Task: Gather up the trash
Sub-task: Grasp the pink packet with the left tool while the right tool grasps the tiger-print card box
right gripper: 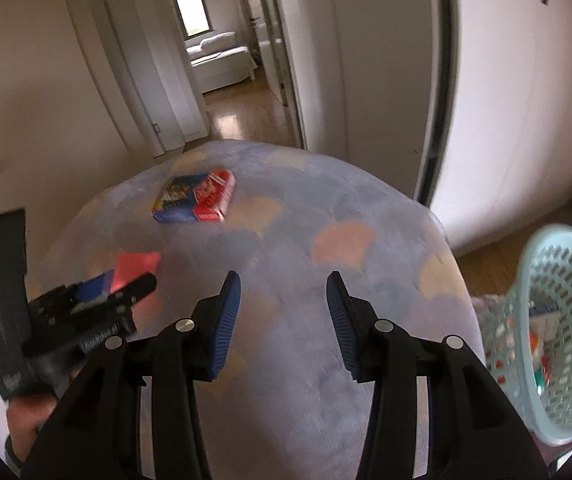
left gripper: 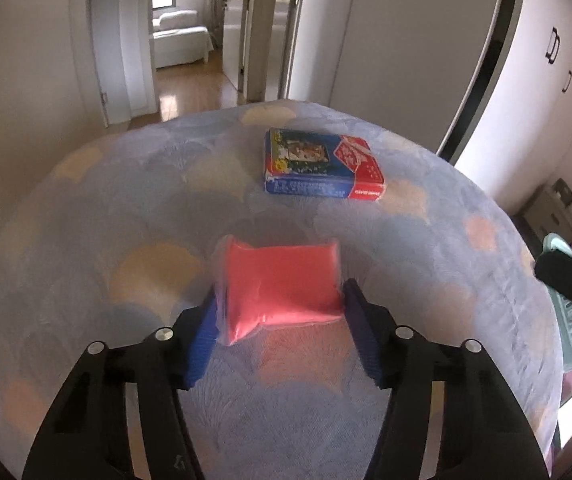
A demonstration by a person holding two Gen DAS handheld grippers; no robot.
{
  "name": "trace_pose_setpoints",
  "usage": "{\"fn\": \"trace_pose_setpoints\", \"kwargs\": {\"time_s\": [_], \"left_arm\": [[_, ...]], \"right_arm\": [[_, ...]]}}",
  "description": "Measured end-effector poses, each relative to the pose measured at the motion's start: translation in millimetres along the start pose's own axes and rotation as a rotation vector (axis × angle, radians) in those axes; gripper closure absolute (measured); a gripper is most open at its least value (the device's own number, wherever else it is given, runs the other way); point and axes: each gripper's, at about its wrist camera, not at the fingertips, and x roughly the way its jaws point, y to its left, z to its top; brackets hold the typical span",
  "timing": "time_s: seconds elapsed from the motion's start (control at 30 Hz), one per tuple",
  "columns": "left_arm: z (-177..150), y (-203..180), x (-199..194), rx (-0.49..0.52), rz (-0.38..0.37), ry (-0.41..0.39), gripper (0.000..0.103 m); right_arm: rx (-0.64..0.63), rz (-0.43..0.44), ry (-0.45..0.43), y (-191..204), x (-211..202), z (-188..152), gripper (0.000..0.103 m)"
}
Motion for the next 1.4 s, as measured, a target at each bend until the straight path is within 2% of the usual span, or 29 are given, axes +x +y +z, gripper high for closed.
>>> {"fn": "trace_pose_setpoints", "kwargs": {"time_s": [0.13,0.2,0.3,0.47,0.5,0.57,0.67,0.8,0.97,1.1,1.13,1.2,1.4], "left_arm": [[-6.5,6.6,-5.6,-0.012,-0.022,-0.05,0.049],[-9.5,6.1,-12.6,-0.014,-0.017,-0.092,0.049],[-10.0,7.5,-18.5,-0.046,-0.009,-0.132,0.049],[-9.4,16.8,-19.2,-0.098,-0.01,-0.137,0.049],[-9.3,16.5,-19.6,-0.097,-0.006,-0.138,0.049],[-9.9,14.9,-18.1,-0.098,-0.001,-0.133,0.048],[-6.6,17.8,-14.8,-0.106,0.001,-0.128,0.048],[-5.7,19.1,-14.4,-0.122,-0.003,-0.121,0.048],[-3.7,20.5,-16.2,-0.143,0.005,-0.114,0.048],[-4.9,30.4,-18.8,-0.19,-0.023,-0.11,0.048],[-4.9,33.5,-18.4,-0.204,-0.019,-0.105,0.048],[-2.3,39.1,-15.7,-0.226,-0.03,-0.097,0.048],[-3.6,39.0,-17.2,-0.217,-0.014,-0.1,0.048]], "right_arm": [[-0.034,0.037,-0.017,12.8,19.2,23.8,0.061],[-0.002,0.094,0.003,13.3,37.6,36.8,0.062],[0.041,0.136,0.031,14.7,65.3,53.9,0.061],[-0.023,0.115,0.016,34.3,97.3,83.7,0.061],[-0.036,0.122,0.02,37.9,104.8,90.7,0.059],[-0.043,0.125,0.032,43.1,119.9,103.7,0.052],[-0.05,0.158,0.084,48.7,143.8,113.1,0.052],[-0.079,0.204,0.148,57.2,158.4,104.5,0.052],[-0.1,0.253,0.164,59.2,140.5,82.7,0.052],[-0.126,0.268,0.188,63.4,121.8,62.4,0.052],[-0.137,0.271,0.189,65.2,119.1,59.6,0.051],[-0.16,0.271,0.194,70.1,114.0,53.1,0.04],[-0.226,0.228,0.146,93.6,109.7,40.7,0.038]]}}
